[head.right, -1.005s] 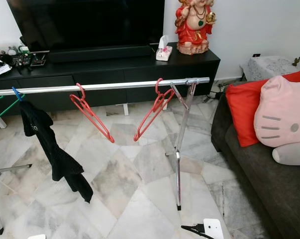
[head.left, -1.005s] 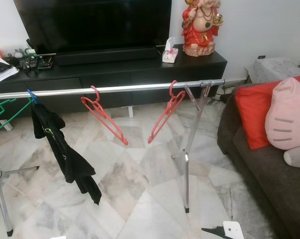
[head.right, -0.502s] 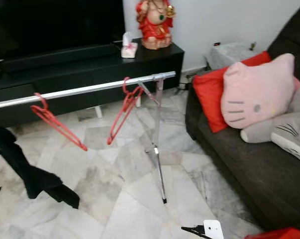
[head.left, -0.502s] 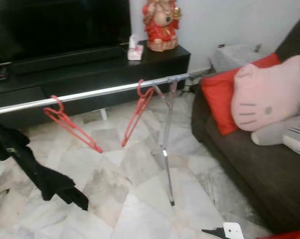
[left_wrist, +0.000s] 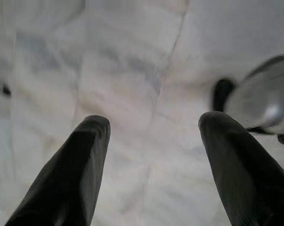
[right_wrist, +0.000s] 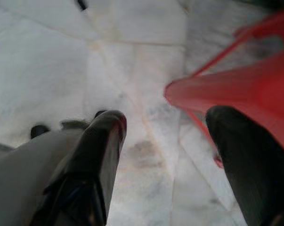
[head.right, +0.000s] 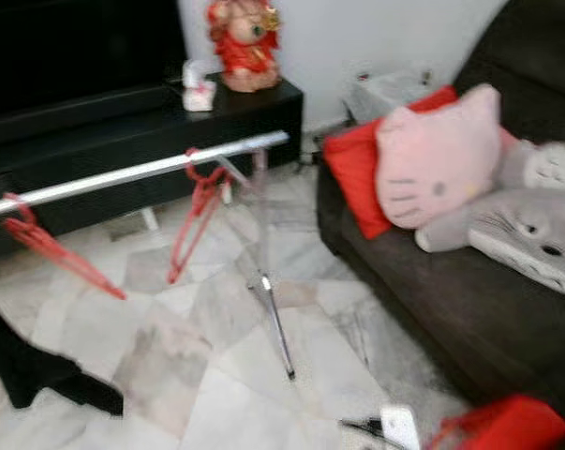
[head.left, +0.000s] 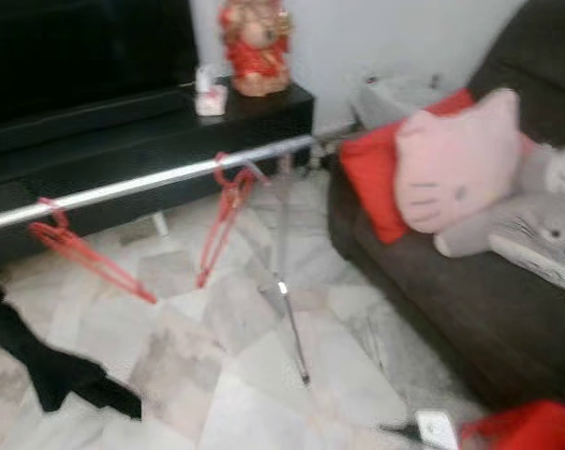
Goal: Hang hanger
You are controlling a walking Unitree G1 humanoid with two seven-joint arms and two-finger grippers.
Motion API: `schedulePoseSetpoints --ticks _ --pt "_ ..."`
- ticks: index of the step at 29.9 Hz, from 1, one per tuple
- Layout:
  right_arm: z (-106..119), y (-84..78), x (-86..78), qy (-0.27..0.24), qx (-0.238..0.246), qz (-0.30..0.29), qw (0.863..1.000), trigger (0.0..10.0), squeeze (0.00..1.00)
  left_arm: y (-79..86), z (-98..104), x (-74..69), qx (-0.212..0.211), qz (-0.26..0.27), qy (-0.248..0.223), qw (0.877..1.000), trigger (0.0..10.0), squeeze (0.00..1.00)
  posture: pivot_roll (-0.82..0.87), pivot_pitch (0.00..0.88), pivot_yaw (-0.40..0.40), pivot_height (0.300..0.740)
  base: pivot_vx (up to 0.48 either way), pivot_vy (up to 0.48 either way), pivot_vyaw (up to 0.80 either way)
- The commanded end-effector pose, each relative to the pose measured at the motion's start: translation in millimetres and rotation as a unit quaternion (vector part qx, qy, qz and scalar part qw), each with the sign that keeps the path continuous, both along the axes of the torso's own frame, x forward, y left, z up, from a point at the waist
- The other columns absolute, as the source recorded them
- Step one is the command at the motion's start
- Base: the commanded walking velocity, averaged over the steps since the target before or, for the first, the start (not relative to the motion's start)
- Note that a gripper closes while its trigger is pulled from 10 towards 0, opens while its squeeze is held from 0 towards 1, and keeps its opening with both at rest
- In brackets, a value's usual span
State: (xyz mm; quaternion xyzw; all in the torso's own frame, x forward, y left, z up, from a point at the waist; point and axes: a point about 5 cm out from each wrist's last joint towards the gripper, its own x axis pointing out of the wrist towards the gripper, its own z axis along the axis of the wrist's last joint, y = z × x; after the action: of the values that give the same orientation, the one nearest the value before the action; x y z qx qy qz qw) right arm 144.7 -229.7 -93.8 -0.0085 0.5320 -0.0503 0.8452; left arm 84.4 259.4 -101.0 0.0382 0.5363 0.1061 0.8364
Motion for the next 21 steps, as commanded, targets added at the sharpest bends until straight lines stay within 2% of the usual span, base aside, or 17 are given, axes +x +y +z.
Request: schedulePoseSetpoints --ticks 1,5,7,10,15,21 --pt "-1.8 7.4 -0.2 0.004 0.008 0.002 1.000 10.0 0.00 5.6 0.6 -5.0 0.009 -0.003 0.010 1.000 10.0 0.00 -0.08 0.000 0.015 0.740 0.000 0.000 -0.77" --pt "-1.7 7.3 0.1 0.004 0.008 0.002 1.000 10.0 0.00 5.6 0.6 -4.8 0.009 -0.003 0.010 1.000 10.0 0.00 -0.08 0.000 0.015 0.740 0.000 0.000 -0.77" --pt "-1.3 7.0 0.9 0.003 0.009 0.001 1.000 10.0 0.00 6.4 -0.2 -10.7 0.007 0.002 0.014 1.000 10.0 0.00 -0.08 0.000 0.014 0.740 0.000 0.000 -0.77" --pt "-1.2 6.9 1.2 0.003 0.009 0.001 1.000 10.0 0.00 3.0 -1.4 -11.9 0.004 -0.002 0.015 1.000 10.0 0.00 -0.08 0.000 0.014 0.740 0.000 0.000 -0.76" --pt "-1.2 7.0 1.2 0.004 0.010 0.001 1.000 10.0 0.00 -1.4 -2.2 -9.8 0.007 -0.020 0.015 1.000 10.0 0.00 -0.08 0.000 0.014 0.740 0.000 -0.111 -0.77" --pt "-1.3 7.5 1.3 0.004 0.011 0.002 1.000 10.0 0.00 1.2 -1.1 -8.5 0.008 -0.015 0.010 1.000 10.0 0.00 -0.08 0.000 0.015 0.740 0.000 -0.097 -0.77"
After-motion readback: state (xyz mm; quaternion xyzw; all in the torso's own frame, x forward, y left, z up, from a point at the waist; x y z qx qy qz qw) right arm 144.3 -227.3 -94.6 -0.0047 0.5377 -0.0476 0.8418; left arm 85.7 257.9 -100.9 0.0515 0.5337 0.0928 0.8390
